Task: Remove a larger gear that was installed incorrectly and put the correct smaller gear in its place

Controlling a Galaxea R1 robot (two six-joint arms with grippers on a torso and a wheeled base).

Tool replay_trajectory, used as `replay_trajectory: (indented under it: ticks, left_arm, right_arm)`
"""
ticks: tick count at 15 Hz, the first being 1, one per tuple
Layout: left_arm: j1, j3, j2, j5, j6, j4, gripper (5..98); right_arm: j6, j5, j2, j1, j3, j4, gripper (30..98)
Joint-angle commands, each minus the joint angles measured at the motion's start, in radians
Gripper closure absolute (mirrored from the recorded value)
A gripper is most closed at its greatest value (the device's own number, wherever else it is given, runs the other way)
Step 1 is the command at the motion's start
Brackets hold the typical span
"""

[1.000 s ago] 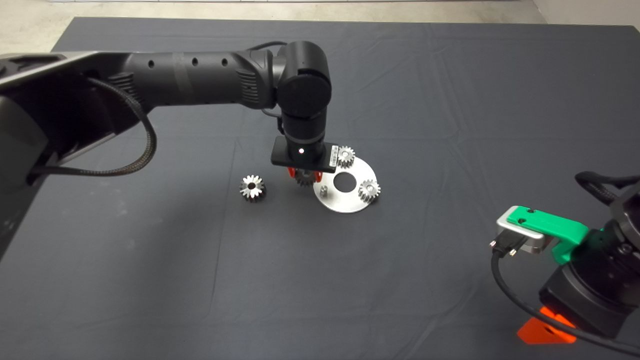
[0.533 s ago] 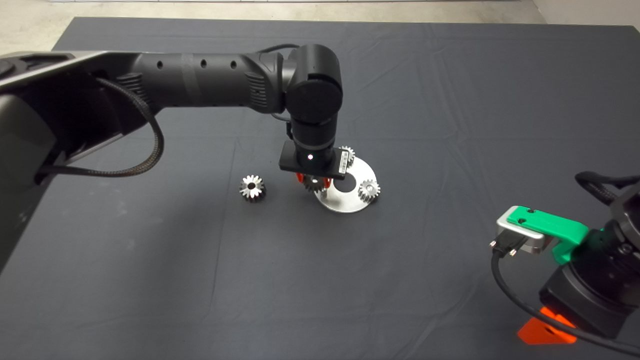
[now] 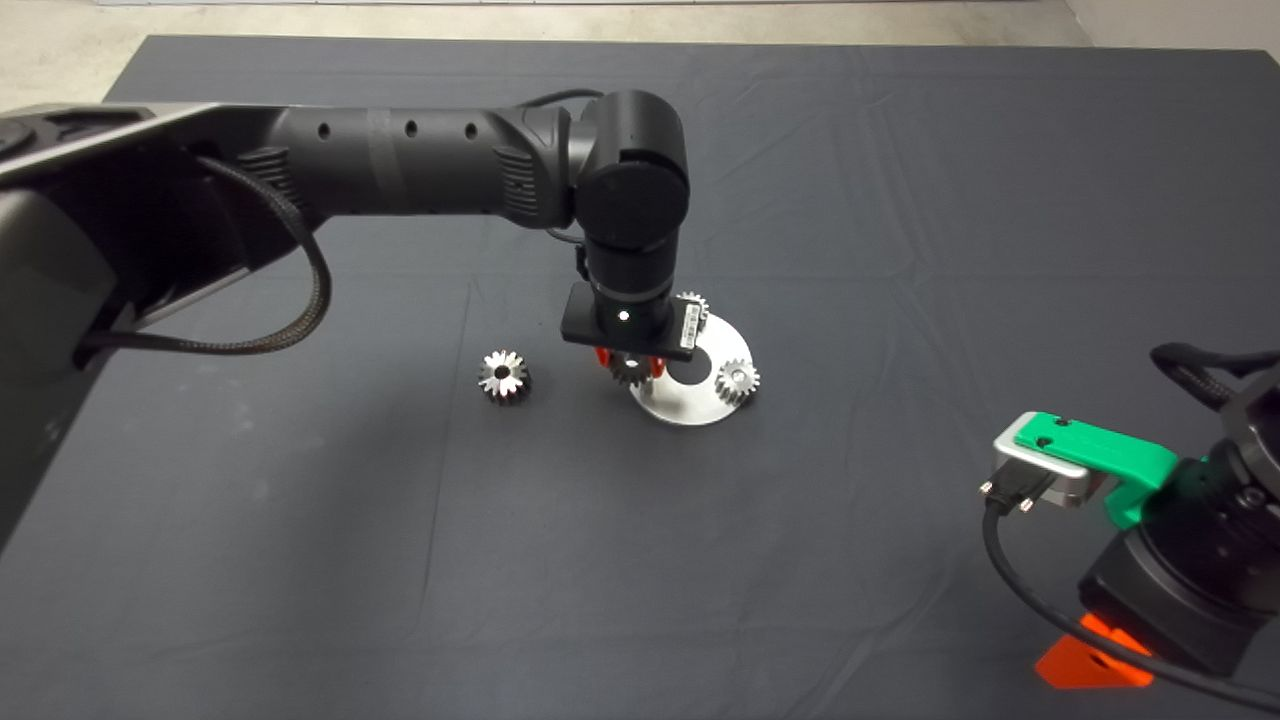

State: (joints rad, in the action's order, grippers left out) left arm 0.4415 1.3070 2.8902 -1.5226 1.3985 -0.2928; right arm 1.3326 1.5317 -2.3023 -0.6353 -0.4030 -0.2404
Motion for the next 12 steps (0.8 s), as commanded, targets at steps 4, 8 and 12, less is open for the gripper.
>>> replay_trajectory:
  ticks: [4,8,12]
  left_arm:
    - [0.025,-0.006,0.007,-0.001,0.023,0.021,68.3]
    - [0.025,-0.008,0.016,0.006,0.03,0.024,68.3]
    - [0.025,-0.005,0.016,0.037,0.03,0.024,68.3]
  right_arm:
    - [0.004,0.09,-0.001,-0.027,0.004,-0.026,31.6]
    - [0.004,0.09,-0.001,-0.027,0.004,-0.026,31.6]
    - [0.004,0.09,-0.001,-0.027,0.004,-0.026,31.6]
